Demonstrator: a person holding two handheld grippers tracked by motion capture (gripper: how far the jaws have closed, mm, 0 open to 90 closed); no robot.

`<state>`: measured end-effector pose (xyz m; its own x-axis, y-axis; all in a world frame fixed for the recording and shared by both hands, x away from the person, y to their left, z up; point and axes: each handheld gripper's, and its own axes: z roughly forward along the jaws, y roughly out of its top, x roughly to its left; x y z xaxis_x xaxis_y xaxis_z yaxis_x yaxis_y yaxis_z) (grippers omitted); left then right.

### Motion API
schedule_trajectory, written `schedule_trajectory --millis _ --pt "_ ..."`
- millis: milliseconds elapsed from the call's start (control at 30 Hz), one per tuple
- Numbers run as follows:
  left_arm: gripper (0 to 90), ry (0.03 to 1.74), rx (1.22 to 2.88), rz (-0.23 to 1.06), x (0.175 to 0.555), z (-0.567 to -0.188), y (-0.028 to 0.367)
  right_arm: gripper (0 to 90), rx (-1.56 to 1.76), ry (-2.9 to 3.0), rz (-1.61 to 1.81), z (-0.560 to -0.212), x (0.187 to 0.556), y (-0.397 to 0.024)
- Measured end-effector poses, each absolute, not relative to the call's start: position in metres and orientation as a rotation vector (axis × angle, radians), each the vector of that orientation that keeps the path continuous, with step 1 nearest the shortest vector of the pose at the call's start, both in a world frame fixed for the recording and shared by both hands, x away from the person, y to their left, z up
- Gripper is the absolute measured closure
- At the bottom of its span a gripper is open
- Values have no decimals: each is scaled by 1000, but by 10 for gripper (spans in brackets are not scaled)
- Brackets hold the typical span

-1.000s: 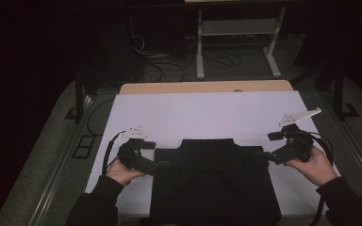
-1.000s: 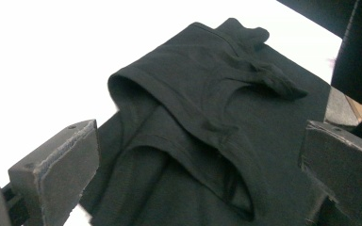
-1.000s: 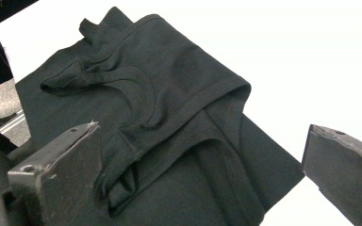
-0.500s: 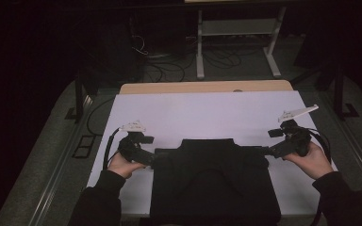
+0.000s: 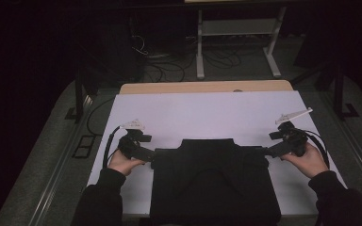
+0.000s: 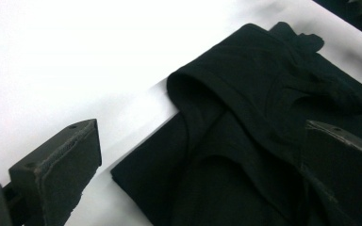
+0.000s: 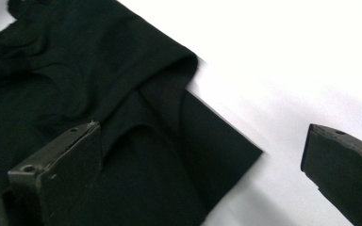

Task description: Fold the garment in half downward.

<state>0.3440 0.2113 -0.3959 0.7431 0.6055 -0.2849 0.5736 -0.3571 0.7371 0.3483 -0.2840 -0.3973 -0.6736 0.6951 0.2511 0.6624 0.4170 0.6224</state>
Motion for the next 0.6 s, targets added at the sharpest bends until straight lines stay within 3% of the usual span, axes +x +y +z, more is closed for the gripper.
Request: schedule_trajectory --millis 200,600 --pt "0 909 2052 44 348 -404 214 0 1301 2587 1054 -411 354 -295" --pt "0 999 2069 9 360 -424 223 111 1272 2564 1133 -420 359 -301"
